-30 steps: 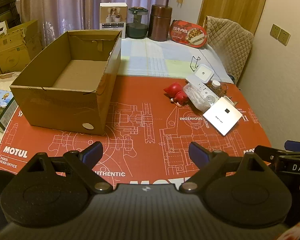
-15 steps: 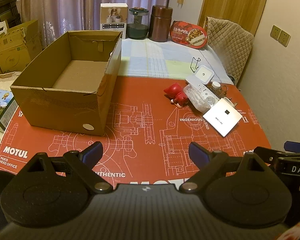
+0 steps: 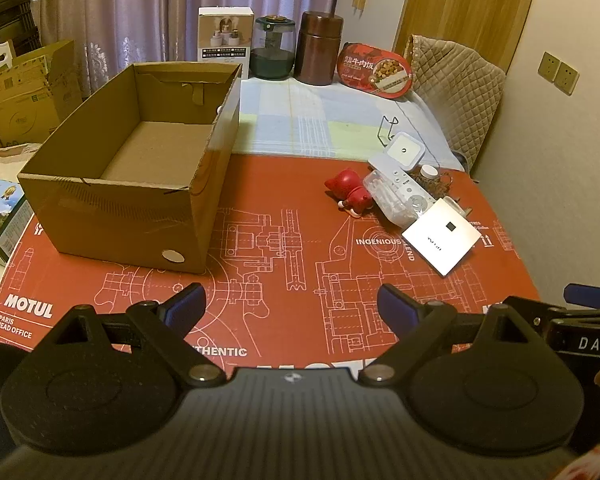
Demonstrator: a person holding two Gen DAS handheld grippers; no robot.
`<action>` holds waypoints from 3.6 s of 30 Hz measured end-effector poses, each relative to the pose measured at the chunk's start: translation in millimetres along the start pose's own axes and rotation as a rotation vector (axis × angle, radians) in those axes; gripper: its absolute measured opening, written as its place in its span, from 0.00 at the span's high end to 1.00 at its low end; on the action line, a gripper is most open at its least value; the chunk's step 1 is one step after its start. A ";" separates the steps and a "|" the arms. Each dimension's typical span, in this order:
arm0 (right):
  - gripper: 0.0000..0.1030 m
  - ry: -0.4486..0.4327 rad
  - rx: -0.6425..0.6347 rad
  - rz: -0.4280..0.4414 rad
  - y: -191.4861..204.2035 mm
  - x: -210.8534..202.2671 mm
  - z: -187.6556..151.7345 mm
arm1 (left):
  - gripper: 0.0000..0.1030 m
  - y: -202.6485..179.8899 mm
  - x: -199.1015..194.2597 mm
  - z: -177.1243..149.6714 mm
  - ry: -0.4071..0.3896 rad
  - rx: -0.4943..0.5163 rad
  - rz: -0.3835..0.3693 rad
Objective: Organize rigid objects
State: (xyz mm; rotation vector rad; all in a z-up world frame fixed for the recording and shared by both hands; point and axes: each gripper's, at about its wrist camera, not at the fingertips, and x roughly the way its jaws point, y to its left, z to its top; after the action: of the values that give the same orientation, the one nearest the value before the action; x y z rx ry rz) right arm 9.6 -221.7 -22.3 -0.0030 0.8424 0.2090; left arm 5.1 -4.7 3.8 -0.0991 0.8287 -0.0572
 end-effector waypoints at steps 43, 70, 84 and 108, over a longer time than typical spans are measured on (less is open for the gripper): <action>0.02 -0.004 -0.047 0.001 -9.3 10.3 3.3 | 0.12 -6.0 18.5 18.6 -0.028 0.058 -0.028; 0.02 0.062 -0.691 -0.122 -5.1 179.4 24.2 | 0.12 -41.2 174.8 47.4 0.010 0.266 -0.176; 0.03 0.029 -0.681 -0.127 -11.4 215.6 28.0 | 0.12 -30.5 196.1 45.6 0.025 0.204 -0.209; 0.17 -0.003 -0.456 -0.056 -30.7 197.1 37.4 | 0.12 -27.7 197.2 46.3 0.009 0.146 -0.225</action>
State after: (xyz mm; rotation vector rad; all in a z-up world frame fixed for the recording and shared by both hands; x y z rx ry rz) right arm 170.3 -212.6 -145.9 -0.4524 0.7760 0.3441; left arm 171.9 -46.9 -106.6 -0.0537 0.8172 -0.3294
